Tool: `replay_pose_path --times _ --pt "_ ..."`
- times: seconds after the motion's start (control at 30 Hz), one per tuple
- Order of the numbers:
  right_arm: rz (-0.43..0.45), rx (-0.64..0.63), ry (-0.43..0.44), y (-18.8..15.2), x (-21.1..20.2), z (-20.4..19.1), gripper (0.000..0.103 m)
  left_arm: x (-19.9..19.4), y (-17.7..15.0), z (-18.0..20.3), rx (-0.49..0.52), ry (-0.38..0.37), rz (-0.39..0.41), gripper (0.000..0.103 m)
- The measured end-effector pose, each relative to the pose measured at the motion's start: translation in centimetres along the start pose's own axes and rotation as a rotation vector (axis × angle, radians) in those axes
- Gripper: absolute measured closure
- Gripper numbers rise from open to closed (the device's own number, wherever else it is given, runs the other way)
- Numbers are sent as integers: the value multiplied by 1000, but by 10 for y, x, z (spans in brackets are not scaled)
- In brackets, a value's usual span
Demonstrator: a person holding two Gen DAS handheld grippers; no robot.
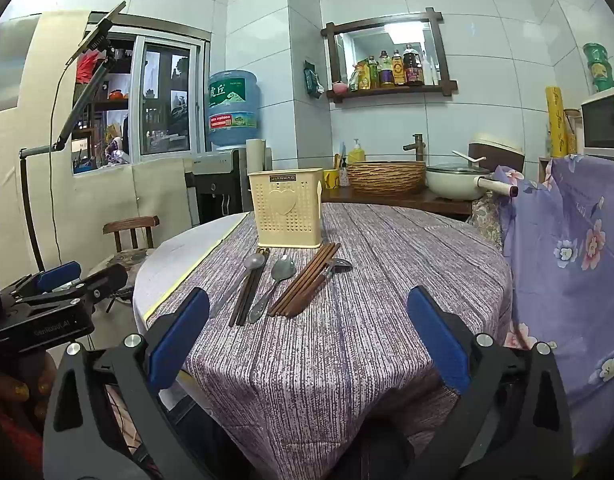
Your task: Organize utensils
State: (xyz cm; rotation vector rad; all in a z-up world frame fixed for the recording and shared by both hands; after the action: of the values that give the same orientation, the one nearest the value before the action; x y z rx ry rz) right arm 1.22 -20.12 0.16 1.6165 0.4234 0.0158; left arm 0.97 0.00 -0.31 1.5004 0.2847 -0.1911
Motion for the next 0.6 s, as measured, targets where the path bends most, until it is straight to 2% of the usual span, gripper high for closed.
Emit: replay_pose_path --times 0.6 --pt "0 -1 -2 -2 0 -1 5 1 -3 2 2 -4 -1 5"
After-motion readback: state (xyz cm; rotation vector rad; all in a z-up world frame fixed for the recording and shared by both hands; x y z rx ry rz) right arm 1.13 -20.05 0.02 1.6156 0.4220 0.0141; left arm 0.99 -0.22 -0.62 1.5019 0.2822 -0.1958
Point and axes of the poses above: each gripper's, at about its wrist camera, not at the fingertips, and x roughly the way its jaws point, z to its right, y to its top, the point moved 1 cm from there along x, roughly the way its jaws point, and after that the axes turned 3 degrees about y, right-handed, at the moved point
